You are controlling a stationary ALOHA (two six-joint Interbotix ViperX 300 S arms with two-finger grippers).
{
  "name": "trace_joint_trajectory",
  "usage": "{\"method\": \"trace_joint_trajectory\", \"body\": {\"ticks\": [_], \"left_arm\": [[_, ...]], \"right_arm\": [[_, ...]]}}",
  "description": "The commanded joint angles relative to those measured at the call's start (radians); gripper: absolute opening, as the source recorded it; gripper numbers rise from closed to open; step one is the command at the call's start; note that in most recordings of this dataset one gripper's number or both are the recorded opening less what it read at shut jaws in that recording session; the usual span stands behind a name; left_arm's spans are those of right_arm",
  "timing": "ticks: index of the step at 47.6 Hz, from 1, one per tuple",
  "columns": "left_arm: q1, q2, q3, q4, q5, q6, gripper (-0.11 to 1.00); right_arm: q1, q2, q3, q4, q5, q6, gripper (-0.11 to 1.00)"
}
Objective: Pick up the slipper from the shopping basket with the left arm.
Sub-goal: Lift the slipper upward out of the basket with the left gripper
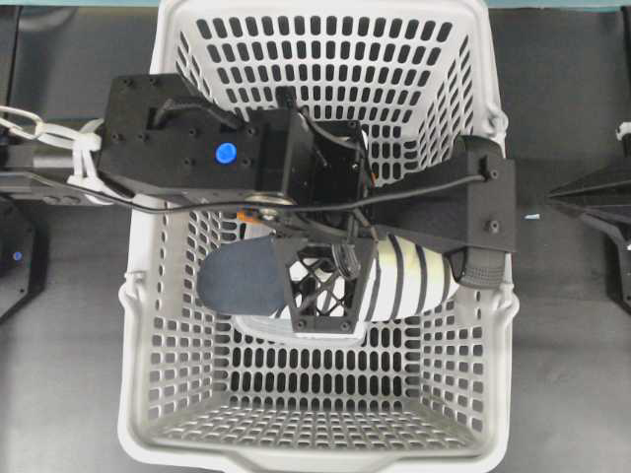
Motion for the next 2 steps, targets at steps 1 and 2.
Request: {"method": "trace_joint_trajectory", "body": {"ticks": [1,2], "left_arm": [[-0.003,-0.017,-0.025,0.003,-0.002,-0.002,0.03],[-0.003,-0.015,-0.025,0.003,-0.002,-0.002,0.03]], "right_arm": [[0.002,0.006,-0.005,0.003,-0.002,0.002,-0.02],[0.000,0.008,-0.005,0.003,-0.002,0.002,-0.02]]}}
